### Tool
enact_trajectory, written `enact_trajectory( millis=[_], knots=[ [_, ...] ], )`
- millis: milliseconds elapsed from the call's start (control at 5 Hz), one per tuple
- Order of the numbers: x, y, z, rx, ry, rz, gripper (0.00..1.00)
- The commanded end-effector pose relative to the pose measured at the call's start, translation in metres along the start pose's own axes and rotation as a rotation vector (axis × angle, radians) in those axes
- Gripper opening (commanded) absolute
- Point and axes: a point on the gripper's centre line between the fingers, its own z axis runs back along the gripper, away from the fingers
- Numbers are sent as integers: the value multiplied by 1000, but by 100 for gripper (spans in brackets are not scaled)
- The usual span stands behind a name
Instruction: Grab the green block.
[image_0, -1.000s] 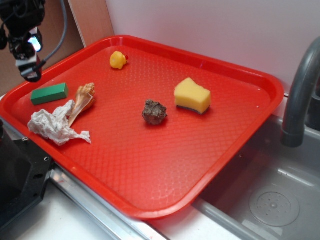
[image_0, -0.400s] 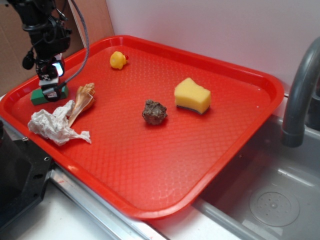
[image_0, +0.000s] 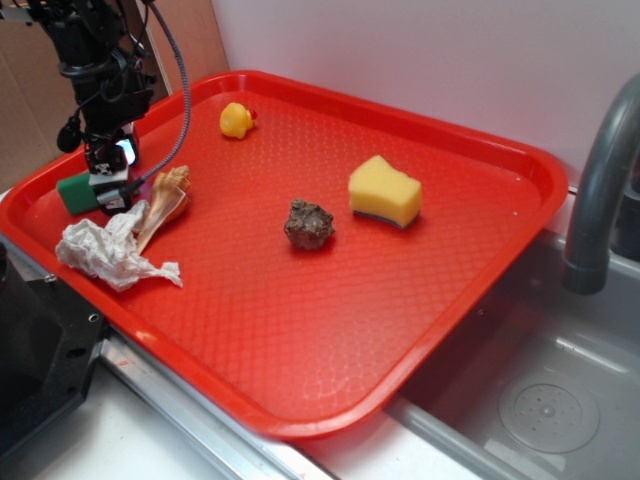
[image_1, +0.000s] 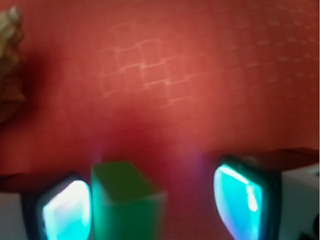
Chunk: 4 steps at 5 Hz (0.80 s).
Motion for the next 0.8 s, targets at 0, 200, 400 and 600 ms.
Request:
enact_trajectory(
  millis=[0,200,400,600],
  knots=[
    [1,-12,-1,-2,1,43,100],
    [-1,-14,-1,-4,9,96,100],
    [-8,-19,1,-6,-17,249,100],
    [-7,-20,1,-13,-13,298,10]
  ],
)
